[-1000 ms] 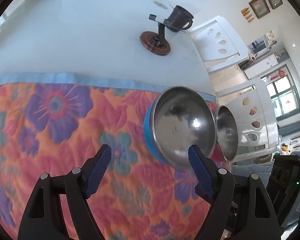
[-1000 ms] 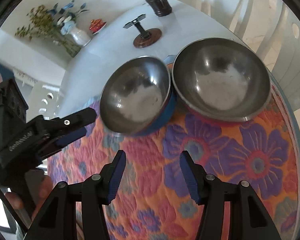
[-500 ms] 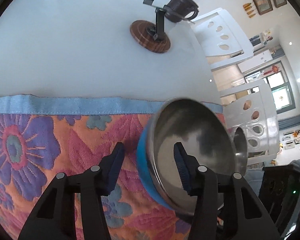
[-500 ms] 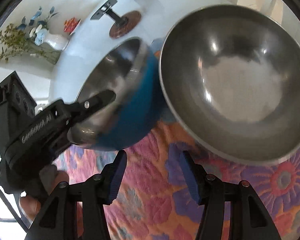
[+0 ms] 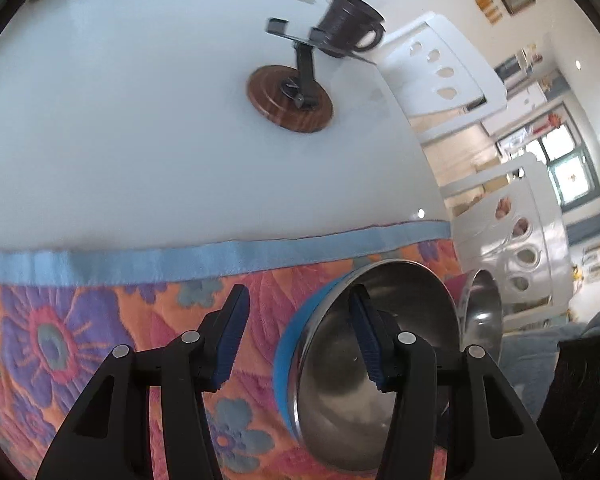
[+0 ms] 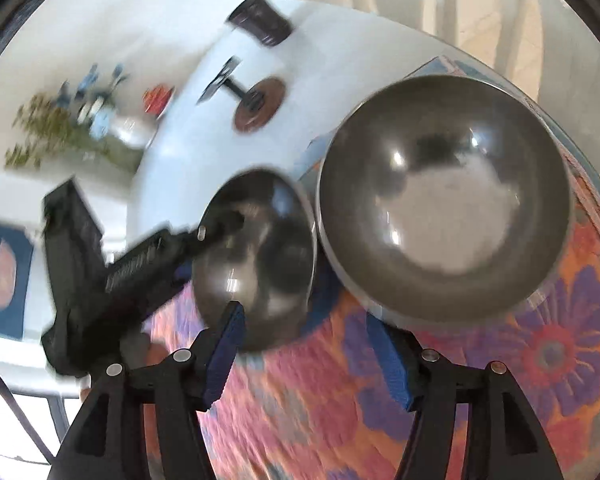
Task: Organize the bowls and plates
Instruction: 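Lift the blue steel bowl with the left tool, lower into pink bowl, release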
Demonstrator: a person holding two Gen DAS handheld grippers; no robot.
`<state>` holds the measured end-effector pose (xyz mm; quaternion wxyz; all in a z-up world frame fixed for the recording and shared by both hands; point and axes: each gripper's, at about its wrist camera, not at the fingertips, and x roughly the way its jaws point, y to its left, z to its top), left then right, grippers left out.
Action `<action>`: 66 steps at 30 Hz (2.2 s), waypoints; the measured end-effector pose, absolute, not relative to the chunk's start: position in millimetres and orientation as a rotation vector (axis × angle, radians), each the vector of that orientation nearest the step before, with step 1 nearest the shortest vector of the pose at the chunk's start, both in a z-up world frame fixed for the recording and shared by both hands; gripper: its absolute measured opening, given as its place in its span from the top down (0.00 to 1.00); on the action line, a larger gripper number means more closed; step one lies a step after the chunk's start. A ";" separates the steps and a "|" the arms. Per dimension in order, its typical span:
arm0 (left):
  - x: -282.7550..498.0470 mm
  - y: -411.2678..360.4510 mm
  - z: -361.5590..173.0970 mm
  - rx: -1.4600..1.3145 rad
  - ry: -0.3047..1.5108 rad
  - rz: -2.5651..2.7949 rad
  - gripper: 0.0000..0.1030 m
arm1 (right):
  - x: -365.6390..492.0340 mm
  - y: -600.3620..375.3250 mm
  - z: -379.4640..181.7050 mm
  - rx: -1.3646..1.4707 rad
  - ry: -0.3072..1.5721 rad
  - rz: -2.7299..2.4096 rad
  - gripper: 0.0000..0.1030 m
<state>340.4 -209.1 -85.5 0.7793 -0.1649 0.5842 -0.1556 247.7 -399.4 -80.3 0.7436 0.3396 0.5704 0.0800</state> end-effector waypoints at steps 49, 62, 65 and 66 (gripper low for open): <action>-6.2 -229.3 -10.8 -0.422 1.157 -0.237 0.74 | 6.9 -377.5 -39.8 0.180 1.351 0.387 0.75; 0.9 -227.2 -12.5 -0.413 1.194 -0.220 0.74 | 8.6 -386.4 -38.7 0.254 1.384 0.399 0.75; -0.3 -219.8 -10.3 -0.411 1.190 -0.190 0.70 | 10.2 -390.5 -36.8 0.254 1.379 0.389 0.75; -0.8 -216.5 -8.9 -0.410 1.183 -0.181 0.70 | 11.0 -392.8 -36.1 0.261 1.377 0.388 0.74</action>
